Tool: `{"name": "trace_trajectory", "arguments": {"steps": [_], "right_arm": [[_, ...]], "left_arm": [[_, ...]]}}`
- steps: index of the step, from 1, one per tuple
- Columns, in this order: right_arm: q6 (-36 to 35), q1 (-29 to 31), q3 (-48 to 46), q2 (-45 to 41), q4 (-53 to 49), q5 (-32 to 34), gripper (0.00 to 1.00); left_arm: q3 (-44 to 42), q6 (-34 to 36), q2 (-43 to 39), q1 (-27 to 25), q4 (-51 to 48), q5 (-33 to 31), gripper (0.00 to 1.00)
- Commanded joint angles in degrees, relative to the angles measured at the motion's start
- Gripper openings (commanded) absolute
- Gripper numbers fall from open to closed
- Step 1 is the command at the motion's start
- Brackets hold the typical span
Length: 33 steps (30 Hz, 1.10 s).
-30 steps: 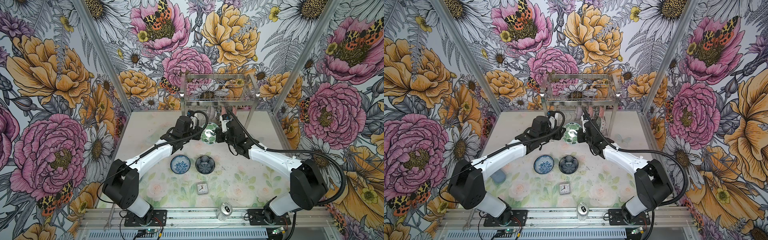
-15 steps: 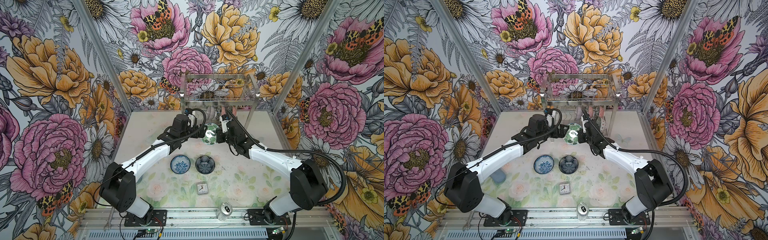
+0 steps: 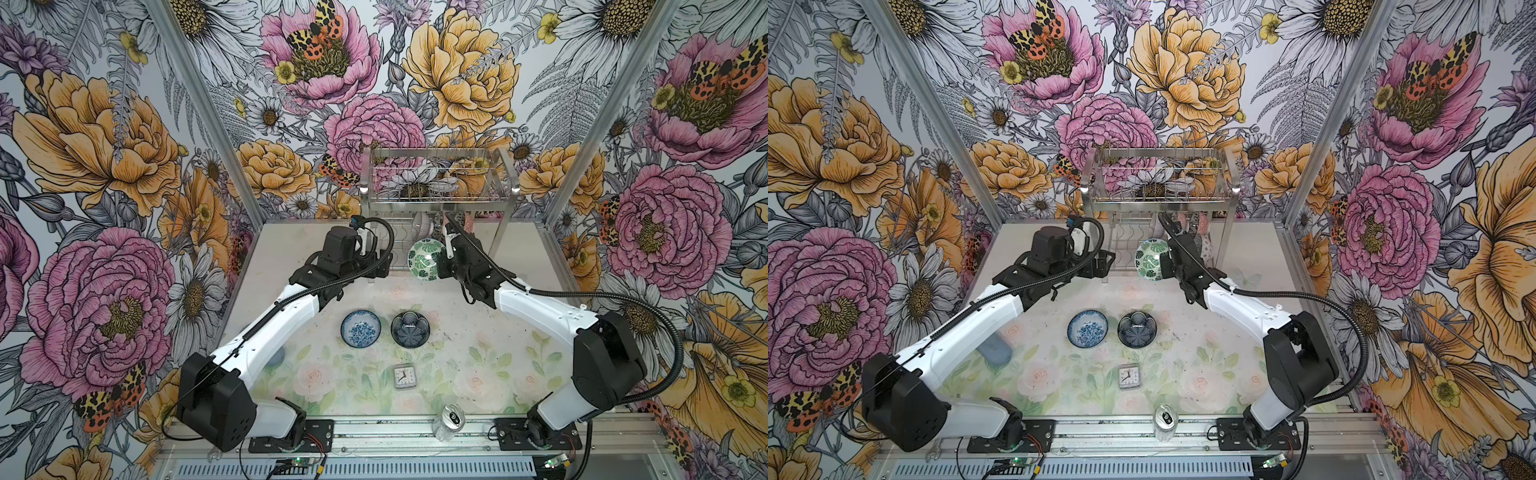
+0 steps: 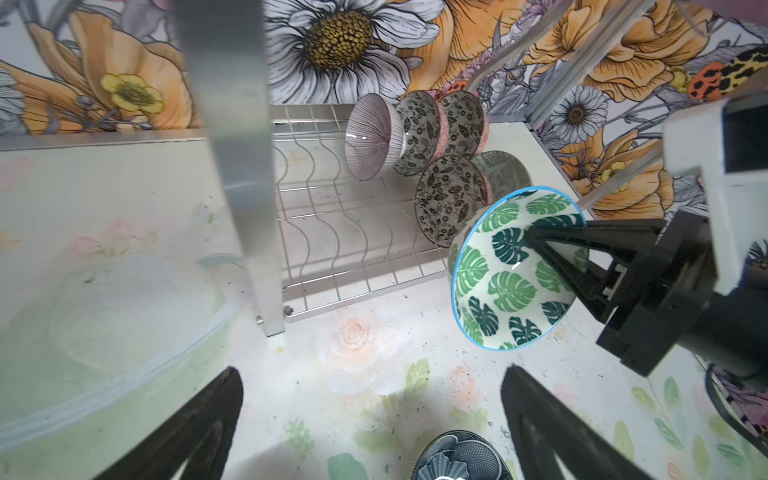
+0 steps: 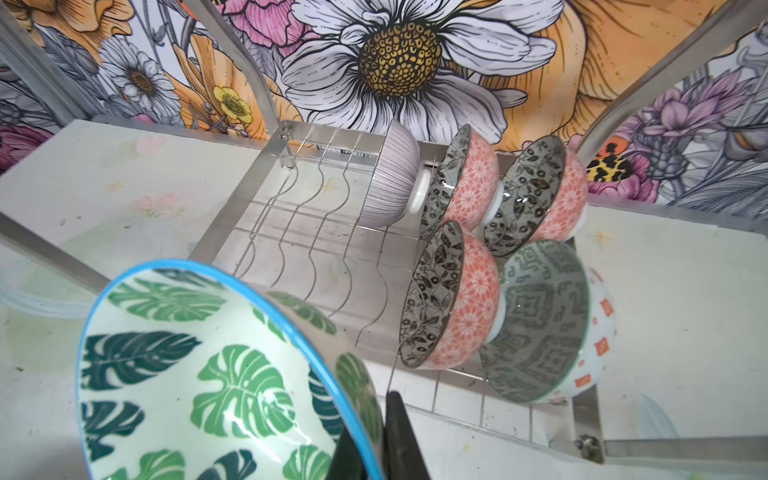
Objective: Load the bowls into the dish rack
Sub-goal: 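Open the left gripper and withdraw it while the right gripper takes the bowl, then lower the green leaf bowl into the rack slot with the right gripper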
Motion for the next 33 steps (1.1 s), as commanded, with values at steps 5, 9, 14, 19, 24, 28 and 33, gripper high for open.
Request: {"name": "trace_trajectory", "arguments": {"steps": [5,9,14,19,24,28,33], "right_arm": [[-8.14,3.49,9.80,6.71,-0.14,17.63,0.00],[-13.06,4.54,13.51,11.16,-0.09,25.76,0.00],[-17.27,5.00,16.50,14.91,0.23,31.23,0.00],[-22.17,5.40,18.89,19.27,1.68,35.75,0.00],[-27.17,5.64,21.77,23.51,5.07,39.30,0.00],[-31.55,5.95,23.94,26.44,8.30,41.44,0.00],[-35.86,5.95,26.17,29.65,11.83,43.17,0.00]], "left_arm": [[1.23,5.68,-6.20,5.45,-10.70,-1.88,0.99],[1.22,7.82,-6.63,7.66,-12.32,-1.21,0.99],[-0.27,8.32,-6.02,8.10,-10.63,-1.26,0.99],[-1.50,8.62,-7.27,9.67,-10.08,0.21,0.99],[-2.49,8.85,-8.41,10.76,-9.90,0.70,0.99],[-2.53,8.85,-8.64,10.76,-10.01,0.93,0.99],[-2.75,8.77,-9.12,10.78,-9.98,1.05,0.99]]}}
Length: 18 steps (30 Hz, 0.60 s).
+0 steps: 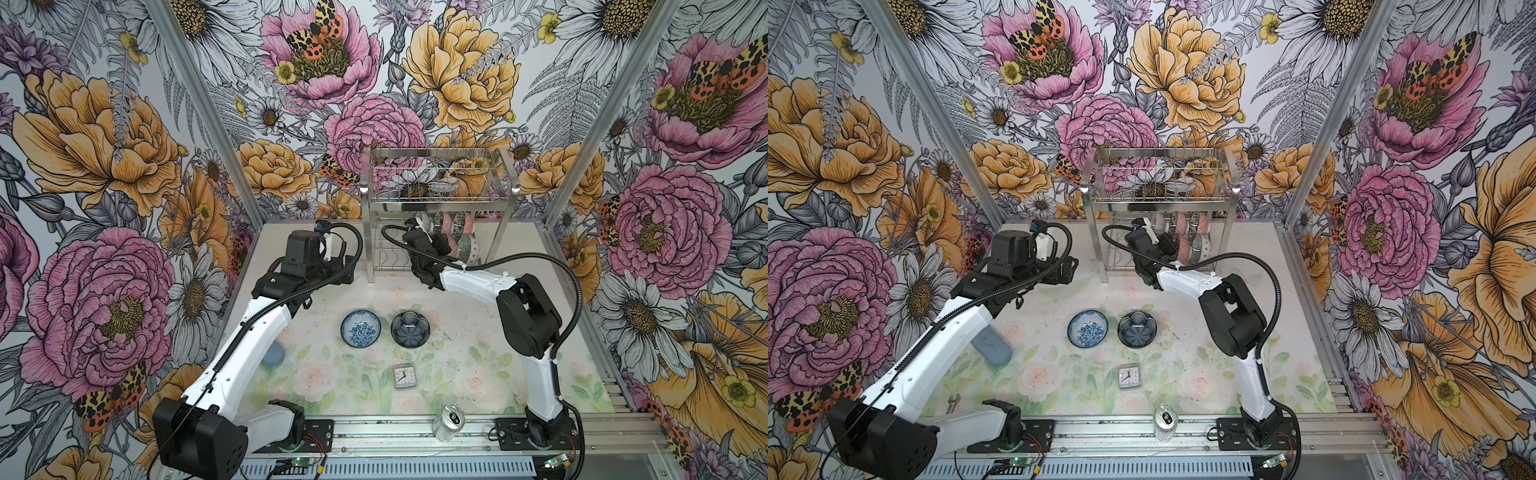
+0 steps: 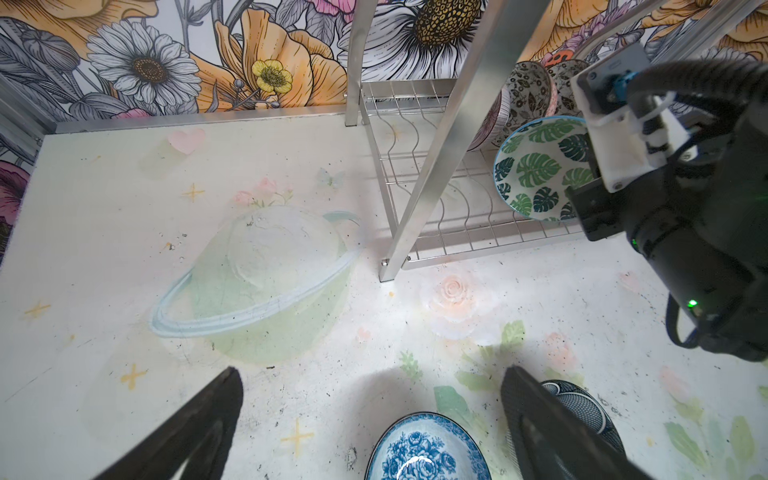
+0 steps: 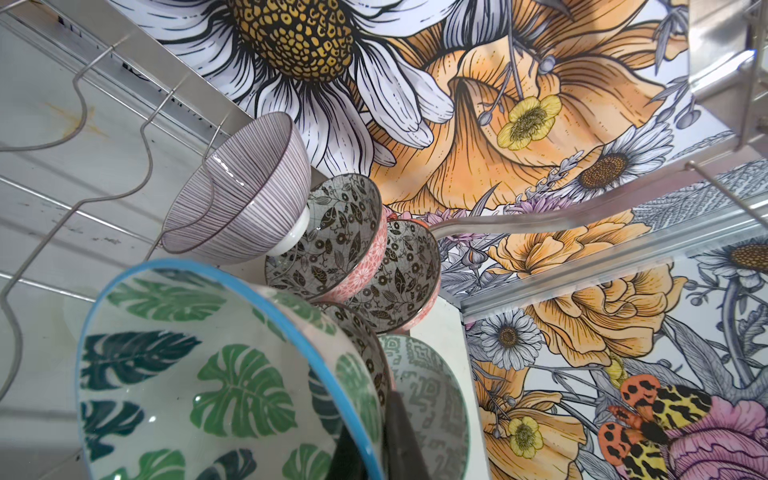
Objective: Load the bowls into the dish rack
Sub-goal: 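Lower the green leaf bowl into the rack slot with the right gripper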
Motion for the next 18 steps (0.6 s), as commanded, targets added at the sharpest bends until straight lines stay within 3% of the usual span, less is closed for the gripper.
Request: {"name": "trace_trajectory", "arguments": {"steps": [1,18], "right_arm": [[-4.67,0.51,3.59,1.66,6.78,4.29,0.00],[-12.92,0.60,7.74,9.83,12.72,7.84,0.00]], "left_arm": [[-0.59,0.89,-1.63,0.51,0.72,1.41,0.99],[-0.67,0.87,-1.75,0.48,0.71,1.65,0.99]]}}
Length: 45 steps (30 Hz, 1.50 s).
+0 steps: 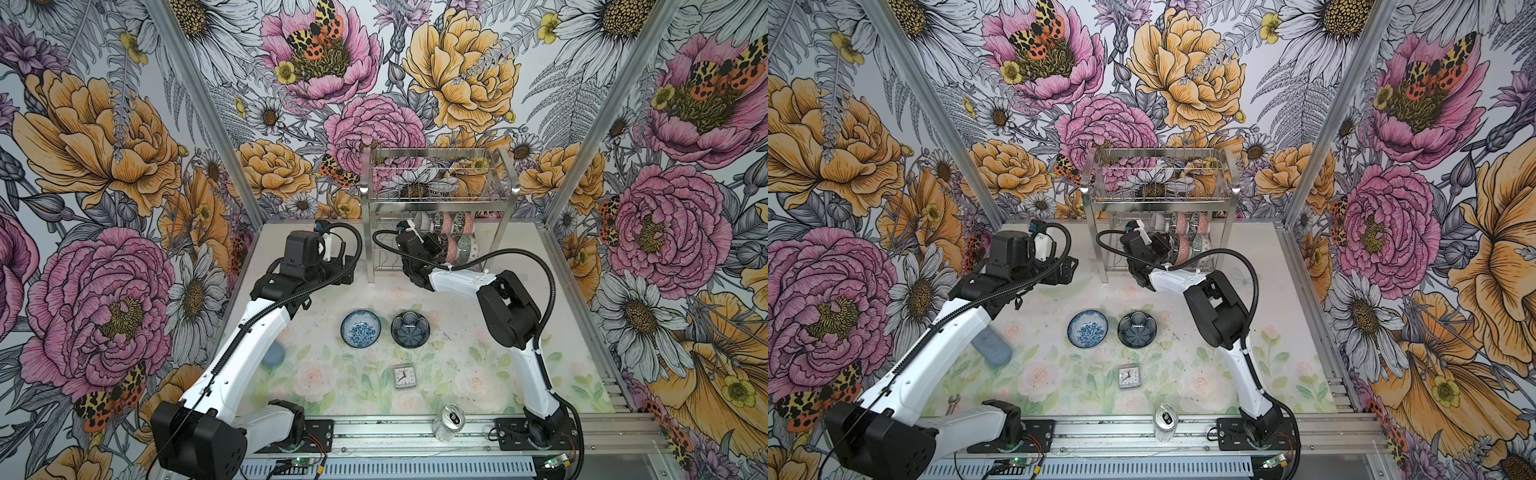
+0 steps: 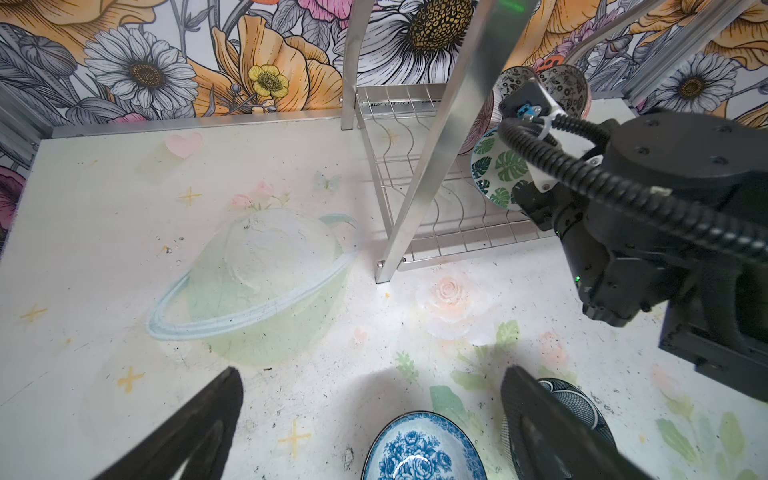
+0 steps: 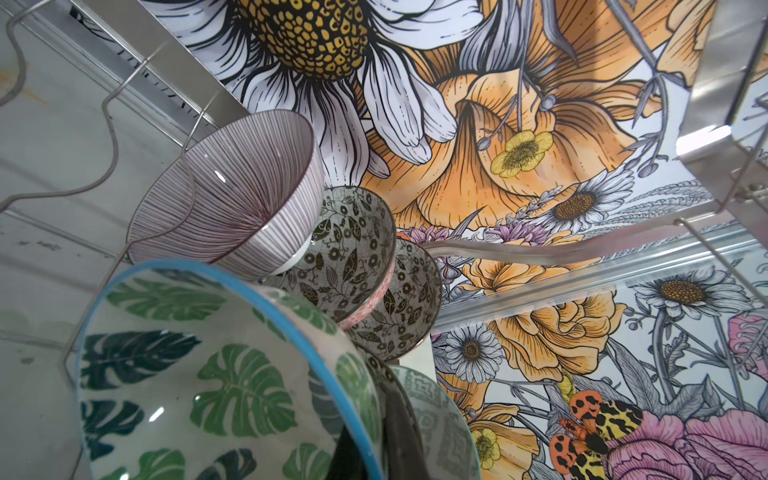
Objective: Load the bowls into the dish rack
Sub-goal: 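Lower the green leaf bowl into the rack slot with the right gripper, then open the right gripper and withdraw it from the rack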
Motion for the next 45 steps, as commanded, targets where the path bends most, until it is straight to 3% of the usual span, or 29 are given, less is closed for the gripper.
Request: {"name": "trace_trajectory", "arguments": {"steps": [1,13,19,33,35,39,45], "right_arm": [[-1.49,0.40,3.05,1.23,3.57,1.95,0.00],[-1.03,0.62,6.65,4.32,0.47,0.07,0.01],[1.57,0.85,6.42,3.68,-2.21,-1.74,0.20],[7.53,0.72,3.11,-1.87,-5.25,-5.97,0.35],[8.14,0.71,2.43,-2.84,-5.38,-6.55,0.40],[8.92,0.77,0.74,-5.06,-6.33,-8.06,0.75],[11.73,0.99,-5.05,-11.25,-5.79,-12.05,0.84]], "left_arm": [[-0.63,0.92,-1.20,0.48,0.65,1.04,0.99],[-0.71,0.95,-1.34,0.56,0.66,1.01,0.99],[-0.85,0.98,-1.43,0.48,0.64,0.88,0.99],[-0.86,1.00,-1.18,0.61,0.59,0.80,0.99],[-0.90,1.10,-1.18,0.61,0.56,0.81,0.99],[-0.91,1.13,-1.11,0.57,0.59,0.79,0.99],[-0.98,1.03,-0.90,0.66,0.60,0.82,0.99]]}}
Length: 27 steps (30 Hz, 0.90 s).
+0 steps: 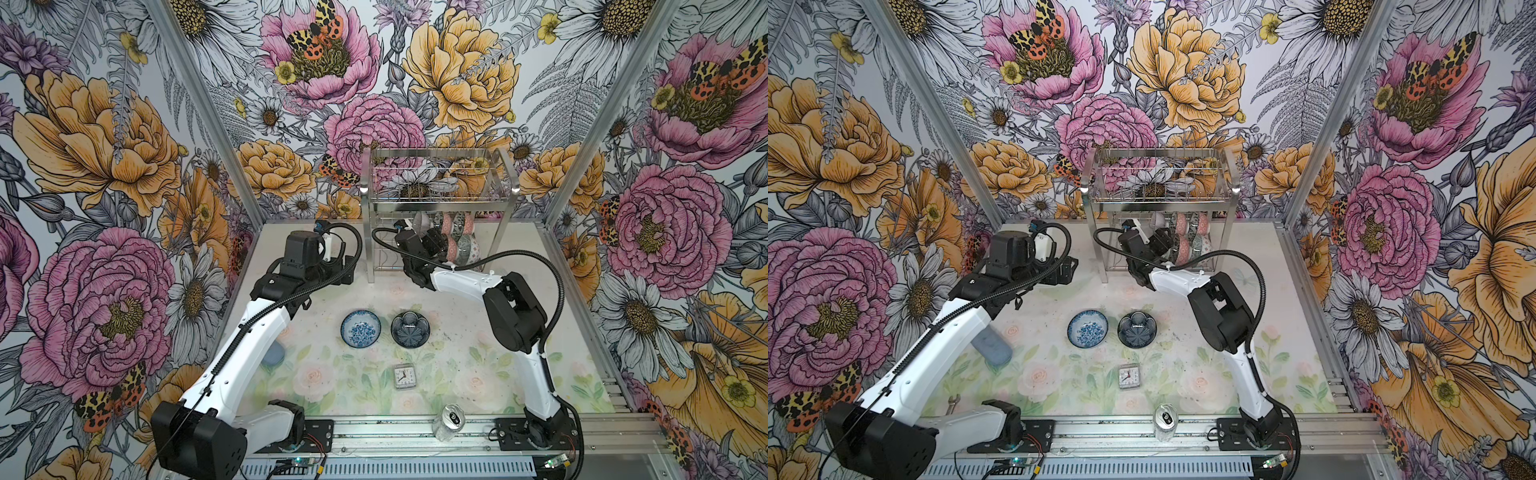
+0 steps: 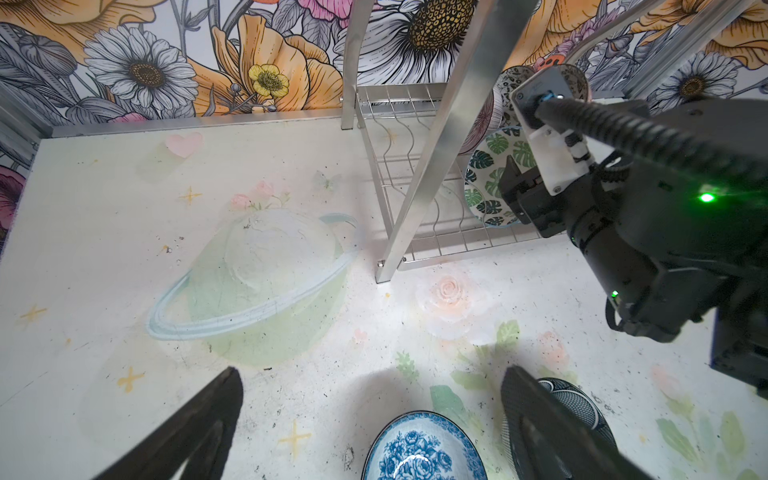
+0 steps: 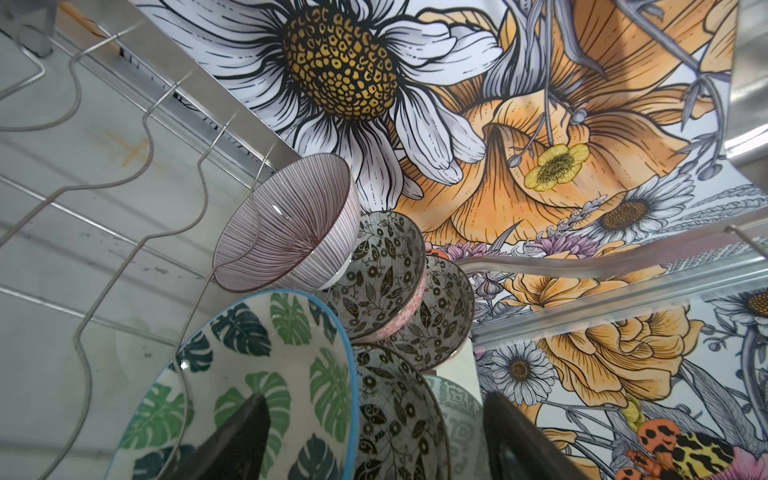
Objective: Load the bowls into the dish rack
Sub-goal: 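Open the right gripper and withdraw it from the rack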
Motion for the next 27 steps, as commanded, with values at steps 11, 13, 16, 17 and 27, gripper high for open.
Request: {"name": "trace_trajectory", "arguments": {"steps": [11,13,16,17,27], "right_arm": [[10.89,0.22,-16.89,-20.87,1.06,-15.11,1.00],[12.21,0.19,-19.29,-23.41,0.51,-15.66,1.00],[14.47,0.03,-22.81,-27.08,-0.37,-16.71,1.00],[15.28,-0.07,-24.05,-28.40,-0.63,-17.02,1.00],[22.24,-3.27,-31.53,-37.53,-1.92,-22.00,1.00]], "left_arm": [[-0.32,-0.59,0.49,0.00,0.46,1.47,0.99],[-0.41,-1.32,1.14,-0.90,0.32,0.49,0.99],[-1.01,-3.21,1.48,-2.64,-0.07,-2.01,0.99],[-1.58,-4.26,1.21,-3.24,-0.06,-3.36,0.99],[-12.98,-15.52,-3.87,-3.85,-0.06,-7.05,0.99]]}}
